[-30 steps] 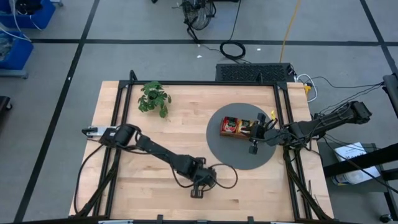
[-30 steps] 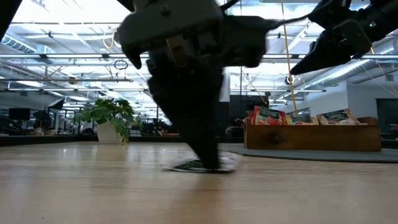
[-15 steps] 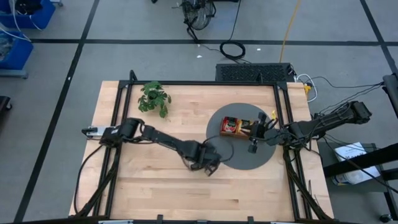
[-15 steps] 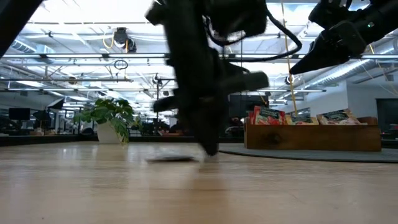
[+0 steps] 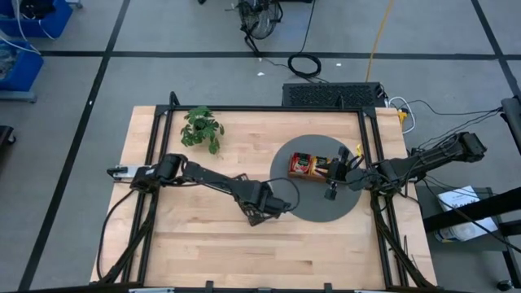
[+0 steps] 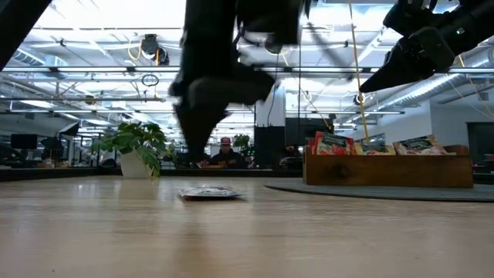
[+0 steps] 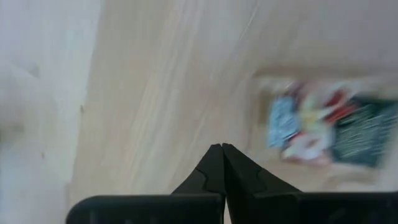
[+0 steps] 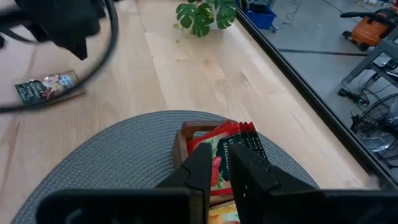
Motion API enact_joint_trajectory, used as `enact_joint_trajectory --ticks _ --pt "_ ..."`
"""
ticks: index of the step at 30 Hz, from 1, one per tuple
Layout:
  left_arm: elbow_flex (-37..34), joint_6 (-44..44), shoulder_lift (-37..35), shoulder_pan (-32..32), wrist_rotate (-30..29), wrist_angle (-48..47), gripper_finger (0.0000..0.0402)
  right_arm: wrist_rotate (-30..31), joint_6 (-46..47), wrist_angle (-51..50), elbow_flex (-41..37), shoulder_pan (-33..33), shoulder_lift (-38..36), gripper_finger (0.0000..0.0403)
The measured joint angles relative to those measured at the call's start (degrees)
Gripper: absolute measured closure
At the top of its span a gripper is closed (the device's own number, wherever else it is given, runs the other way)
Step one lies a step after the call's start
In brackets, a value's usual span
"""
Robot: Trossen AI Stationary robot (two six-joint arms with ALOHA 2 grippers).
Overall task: Pick & Place Tea
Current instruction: Put the brown tea bag into the right of the wooden organizer
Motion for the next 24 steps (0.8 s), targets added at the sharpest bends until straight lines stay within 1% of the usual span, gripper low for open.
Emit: enact_joint_trajectory --ticks 2,6,8,11,14,16,19,22,24 --pt "-2.58 0.08 0.02 0.3 1.34 0.46 0.0401 0.0 0.0 -0.01 -0.01 0.0 0.0 0.0358" --pt "-7.3 4.08 0.0 0.56 7.4 7.11 0.04 -0.02 0.0 -0.01 0.0 0.0 0.0 0.0358" --pt "-8.66 4.8 -0.27 0.52 9.29 8.56 0.04 -0.04 0.0 -0.02 -0.01 0.0 0.02 0.0358" --pt "-9.17 2.4 -0.31 0.16 13.04 8.42 0.04 -0.03 0.0 -0.04 -0.01 0.0 0.0 0.0358" --pt "-9.21 -1.05 -0.23 -0.76 18.78 8.76 0.04 -0.03 0.0 -0.04 -0.01 0.0 0.02 0.0358" --pt "-9.19 -0.88 -0.22 -1.57 21.16 10.33 0.0396 -0.03 0.0 -0.02 -0.01 0.0 0.0 0.0358" --pt "-9.07 3.19 -0.34 -2.71 21.32 17.38 0.0393 0.06 -0.02 0.07 -0.45 0.0 0.0 0.0358" --pt "-9.04 9.07 -0.34 -3.55 21.19 26.14 0.0397 0.14 0.0 0.51 -1.08 0.0 0.0 0.0358" --pt "-8.89 13.72 -0.23 -4.04 21.34 29.77 0.0399 0.15 -0.01 1.5 -1.7 0.0 0.01 0.0358"
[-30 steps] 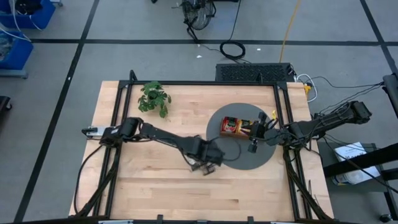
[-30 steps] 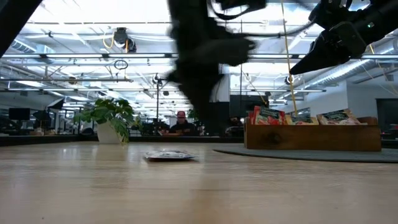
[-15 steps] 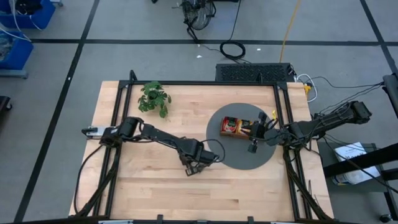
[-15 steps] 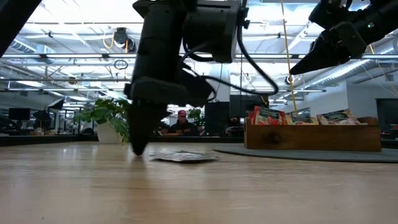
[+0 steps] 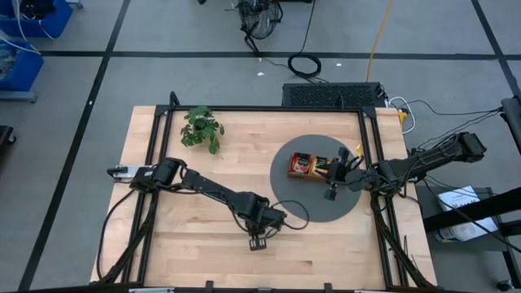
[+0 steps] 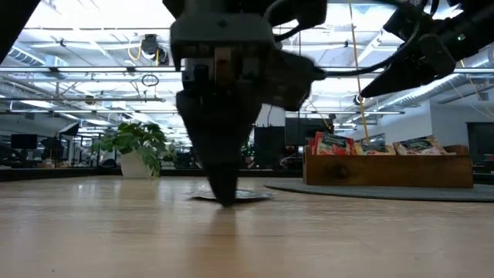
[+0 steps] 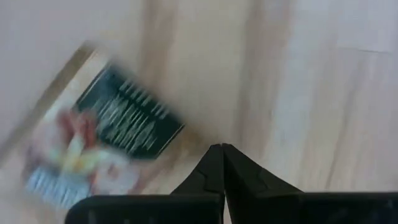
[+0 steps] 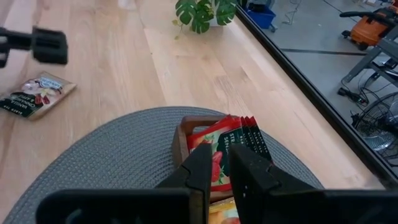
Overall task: Pick & Place Tea
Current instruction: Put the brown tea bag into the right of the wooden organizer
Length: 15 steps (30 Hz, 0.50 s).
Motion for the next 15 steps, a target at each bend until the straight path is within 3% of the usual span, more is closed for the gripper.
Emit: enact_joint_trajectory --ticks 4,10,12,15 --pt "1.51 8.29 -0.57 -1.14 -2.86 -2.07 0.0398 0.0 0.01 1.05 -0.76 0.0 -0.01 0.0358" --pt "2.27 9.84 -4.44 -1.03 -20.5 -9.01 0.0399 0.0 -0.13 1.57 -0.76 0.0 0.01 0.0358" --pt "2.13 9.85 -4.45 -0.07 -21.45 -9.88 0.04 0.02 -0.5 2.25 -0.76 -0.01 -0.01 0.0358" --pt "0.99 10.34 -4.33 1.55 -16.86 -7.52 0.04 0.01 -1.29 3.86 -0.76 0.0 -0.01 0.0358"
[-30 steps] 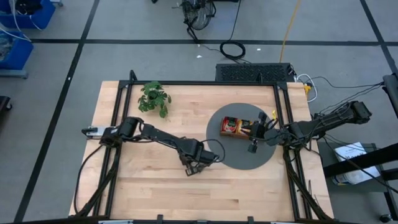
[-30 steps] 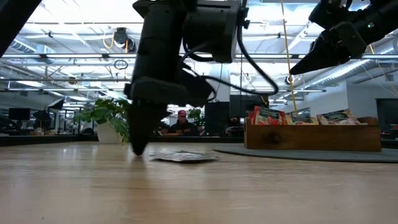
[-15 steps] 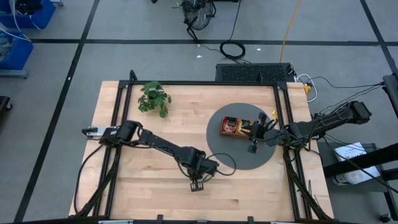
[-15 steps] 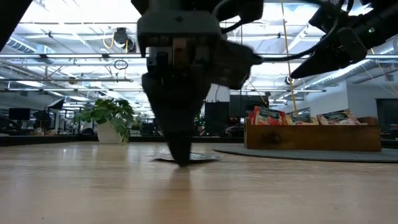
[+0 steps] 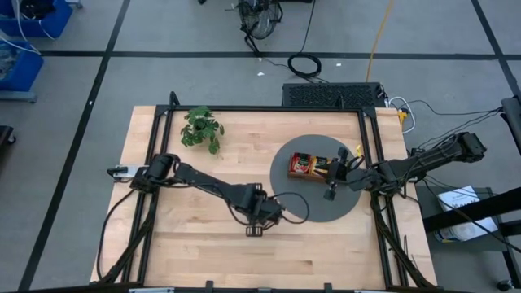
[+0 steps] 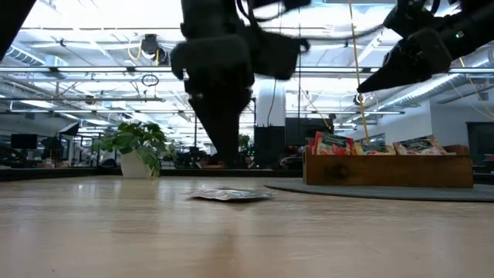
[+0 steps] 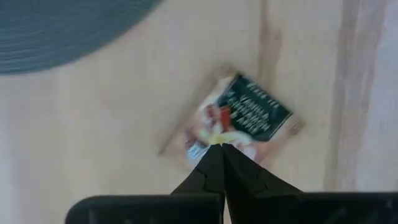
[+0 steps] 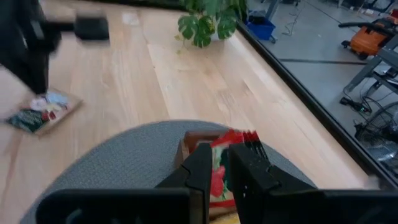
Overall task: Pick & Place Tea
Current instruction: Put the brown tea bag into the right of the wooden organizer
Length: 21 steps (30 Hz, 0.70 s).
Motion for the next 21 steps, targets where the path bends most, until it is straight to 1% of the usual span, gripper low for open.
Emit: enact_joint_trajectory --ticks 2,3,8,10,12,14,16,18,21 --pt "-0.81 0.6 0.92 0.82 3.16 1.19 0.04 -0.06 -0.4 1.07 0.0 -0.01 0.0 0.0358" --pt "-1.07 0.79 1.67 1.05 3.82 1.25 0.0399 -0.06 -0.49 1.13 0.0 0.0 -0.01 0.0358" --pt "-1.06 1.33 3.15 1.45 3.99 0.13 0.04 -0.12 -0.83 1.16 0.0 -0.02 -0.01 0.0358" --pt "-0.89 -3.95 3.57 1.73 4.04 -0.82 0.0398 -0.15 -0.86 1.17 0.0 0.0 0.0 0.0358" --pt "-0.8 -14.38 3.58 2.56 5.29 -3.12 0.0397 -0.17 -0.86 1.22 0.0 -0.01 -0.01 0.0358" --pt "-0.89 -25.71 3.58 3.89 10.06 -7.44 0.0399 -0.17 -0.86 1.22 0.0 0.0 -0.01 0.0358" --pt "-0.97 -32.04 3.71 4.84 15.53 -8.86 0.0399 -0.19 -0.86 1.22 0.0 0.0 -0.01 0.0358" --pt "-1.1 -33.16 3.76 4.79 18.47 -7.62 0.0397 -0.19 -0.86 1.26 0.0 0.0 -0.01 0.0358" --pt "-1.15 -31.12 4.01 4.45 25.51 -1.56 0.0399 -0.2 -0.86 1.26 0.0 -0.01 -0.01 0.0358"
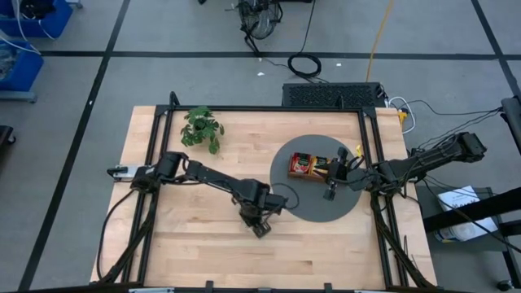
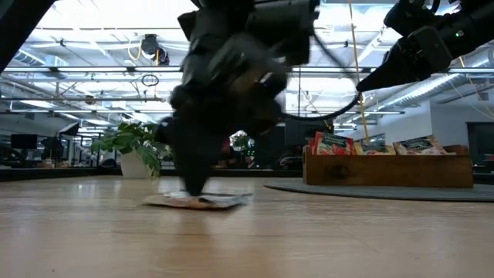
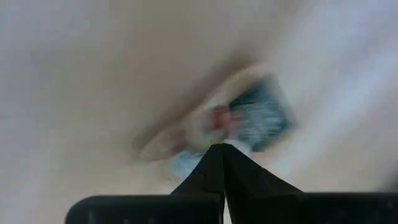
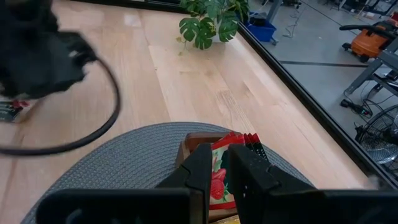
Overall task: Pick & Place Tea
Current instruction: Put the brown tea bag into the right of the wooden organizer
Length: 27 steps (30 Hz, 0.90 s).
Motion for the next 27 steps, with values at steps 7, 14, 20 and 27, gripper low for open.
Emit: enact_joint_trajectory --ticks 7,14,20,27 --pt "0.0 4.99 -0.28 0.6 5.17 12.31 0.0399 -0.03 0.0 -0.09 0.0 0.01 0.0 0.0358" --pt "0.03 30.7 -1.74 -3.43 -2.53 10.24 0.0374 -0.05 -0.43 -0.14 0.0 0.01 -0.02 0.0358" --pt "2.35 29.41 -1.72 -6.52 -5.99 -1.42 0.0289 -0.05 -0.44 -0.17 0.0 0.01 -0.02 0.0358" --pt "4.55 36.04 -1.89 -8.23 -14.99 -9.07 0.0158 -0.05 -0.42 -0.15 0.0 0.01 -0.02 0.0358"
